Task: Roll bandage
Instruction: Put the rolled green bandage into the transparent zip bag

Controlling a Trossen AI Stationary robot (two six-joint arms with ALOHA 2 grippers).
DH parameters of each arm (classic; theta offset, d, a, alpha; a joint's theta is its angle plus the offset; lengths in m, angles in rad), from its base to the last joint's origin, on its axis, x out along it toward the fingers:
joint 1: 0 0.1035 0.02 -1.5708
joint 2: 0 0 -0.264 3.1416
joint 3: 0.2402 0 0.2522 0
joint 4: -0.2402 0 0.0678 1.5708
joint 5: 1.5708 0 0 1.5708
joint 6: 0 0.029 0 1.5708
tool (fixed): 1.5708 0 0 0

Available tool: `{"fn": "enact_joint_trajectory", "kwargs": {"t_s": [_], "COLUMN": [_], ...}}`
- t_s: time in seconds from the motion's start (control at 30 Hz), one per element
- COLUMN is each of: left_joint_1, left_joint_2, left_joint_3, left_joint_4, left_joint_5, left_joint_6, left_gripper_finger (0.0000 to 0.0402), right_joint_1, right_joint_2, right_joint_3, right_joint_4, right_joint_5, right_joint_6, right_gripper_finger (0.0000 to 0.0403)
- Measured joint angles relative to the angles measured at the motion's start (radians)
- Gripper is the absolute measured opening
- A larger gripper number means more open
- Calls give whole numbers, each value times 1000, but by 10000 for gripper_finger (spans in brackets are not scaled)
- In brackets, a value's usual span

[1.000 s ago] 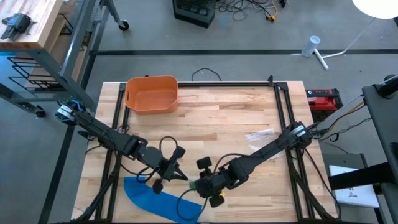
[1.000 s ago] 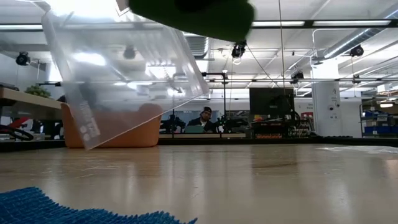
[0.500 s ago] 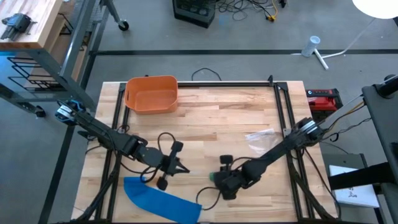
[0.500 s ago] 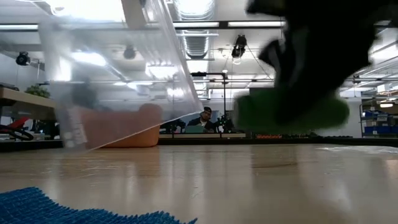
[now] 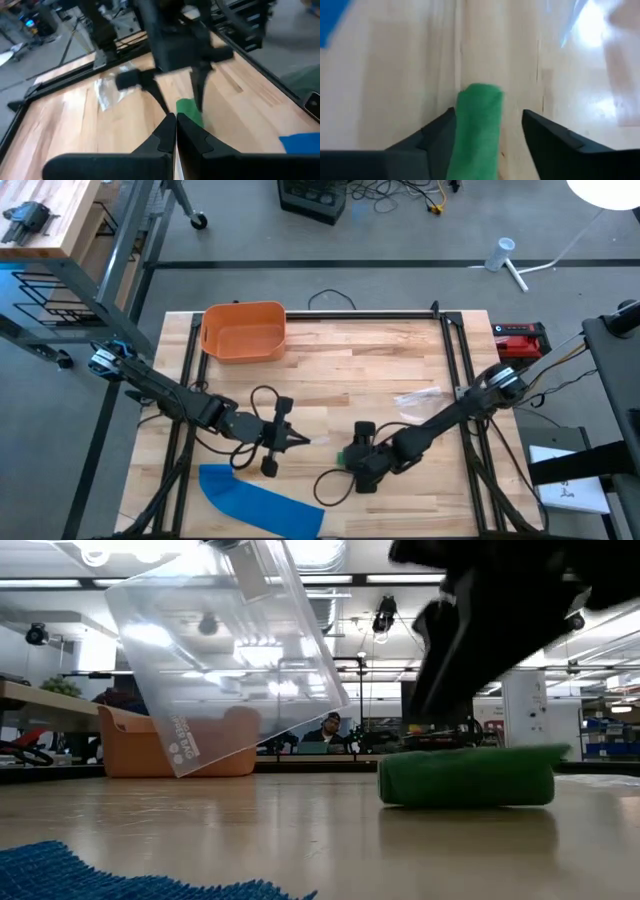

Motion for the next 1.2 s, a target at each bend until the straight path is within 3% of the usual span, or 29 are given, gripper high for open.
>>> {"fn": "enact_joint_trajectory", "kwargs": {"t_s": [0.23,0.47,0.87,1.2], "left_joint_1": [-32,-70,-93,-94], "left_joint_2": [0,-1,-1,-1], "left_joint_3": [0,0,0,0], "left_joint_4": [100,230,319,313], "left_joint_5": [70,69,69,70], "left_joint_6": [88,129,164,155], "left_gripper_finger": [0,0,0,0], "right_joint_1": [95,170,176,177], "right_joint_2": [-102,-113,-116,-118], "right_joint_3": [-36,-63,-64,-57], "right_joint_4": [126,203,324,304], "right_joint_5": [223,393,394,384], "right_joint_6": [-11,-12,-89,-103], "right_gripper_finger": [274,231,140,8]}}
